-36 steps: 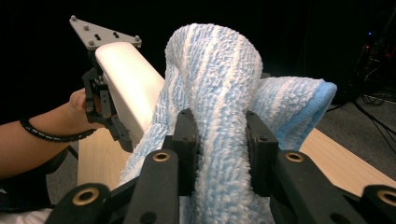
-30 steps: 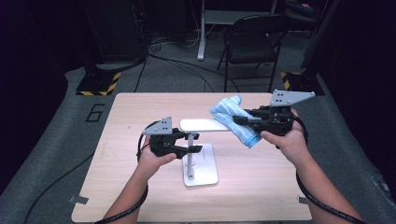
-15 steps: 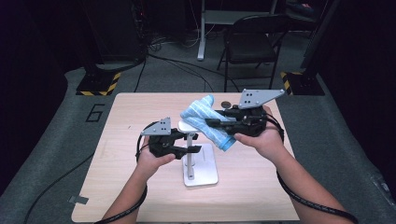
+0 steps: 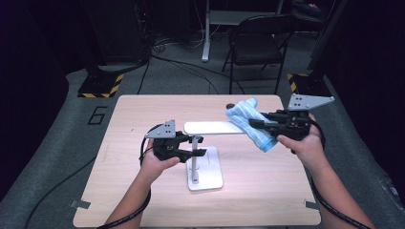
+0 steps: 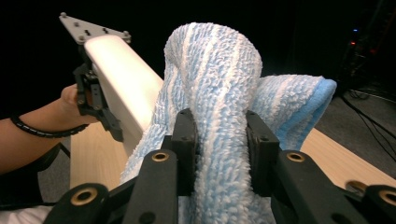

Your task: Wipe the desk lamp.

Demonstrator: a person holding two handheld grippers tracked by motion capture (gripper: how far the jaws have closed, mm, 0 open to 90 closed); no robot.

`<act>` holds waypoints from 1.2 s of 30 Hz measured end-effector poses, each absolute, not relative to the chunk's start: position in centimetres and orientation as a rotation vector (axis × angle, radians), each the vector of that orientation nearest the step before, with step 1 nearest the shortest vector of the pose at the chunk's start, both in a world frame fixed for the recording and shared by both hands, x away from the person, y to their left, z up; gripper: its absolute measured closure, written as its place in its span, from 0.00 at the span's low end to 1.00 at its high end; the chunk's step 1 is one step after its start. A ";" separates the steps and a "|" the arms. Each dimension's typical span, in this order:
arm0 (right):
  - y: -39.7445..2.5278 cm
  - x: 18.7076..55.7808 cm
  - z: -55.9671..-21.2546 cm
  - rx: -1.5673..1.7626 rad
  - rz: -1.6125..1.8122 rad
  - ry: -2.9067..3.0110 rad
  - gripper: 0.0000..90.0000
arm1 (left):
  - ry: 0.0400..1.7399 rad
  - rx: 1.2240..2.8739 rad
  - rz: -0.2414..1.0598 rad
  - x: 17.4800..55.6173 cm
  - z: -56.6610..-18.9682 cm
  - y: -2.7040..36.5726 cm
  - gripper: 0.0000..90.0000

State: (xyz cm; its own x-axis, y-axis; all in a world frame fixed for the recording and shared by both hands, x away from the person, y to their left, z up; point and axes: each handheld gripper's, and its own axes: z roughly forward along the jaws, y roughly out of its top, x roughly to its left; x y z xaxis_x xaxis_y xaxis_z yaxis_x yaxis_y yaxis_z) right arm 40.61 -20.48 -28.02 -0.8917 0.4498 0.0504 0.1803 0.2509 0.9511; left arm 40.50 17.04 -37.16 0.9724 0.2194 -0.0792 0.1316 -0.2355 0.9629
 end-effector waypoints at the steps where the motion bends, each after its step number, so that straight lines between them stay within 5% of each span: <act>1: -21.1 40.6 -28.2 0.611 1.694 2.283 0.77 | 0.257 1.814 0.083 40.5 -37.2 17.1 0.57; 9: -24.5 41.2 -29.4 0.704 1.742 2.225 0.77 | 0.257 1.811 0.083 40.6 -37.2 17.0 0.57; 26: -22.8 40.5 -29.7 0.717 1.780 2.170 0.77 | 0.263 1.813 0.074 40.5 -37.3 17.0 0.56; 36: -26.3 41.8 -30.7 0.823 1.767 2.132 0.78 | 0.266 1.815 0.069 40.5 -37.4 17.0 0.56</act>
State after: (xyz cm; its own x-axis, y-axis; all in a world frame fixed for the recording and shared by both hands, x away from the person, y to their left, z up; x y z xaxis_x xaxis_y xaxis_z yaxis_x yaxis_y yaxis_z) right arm 41.76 -26.26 -30.67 -0.8086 0.5667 0.1582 0.2606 0.1039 0.9599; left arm 40.49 17.01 -37.38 0.9716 0.2174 -0.0931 0.1447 -0.2351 0.9611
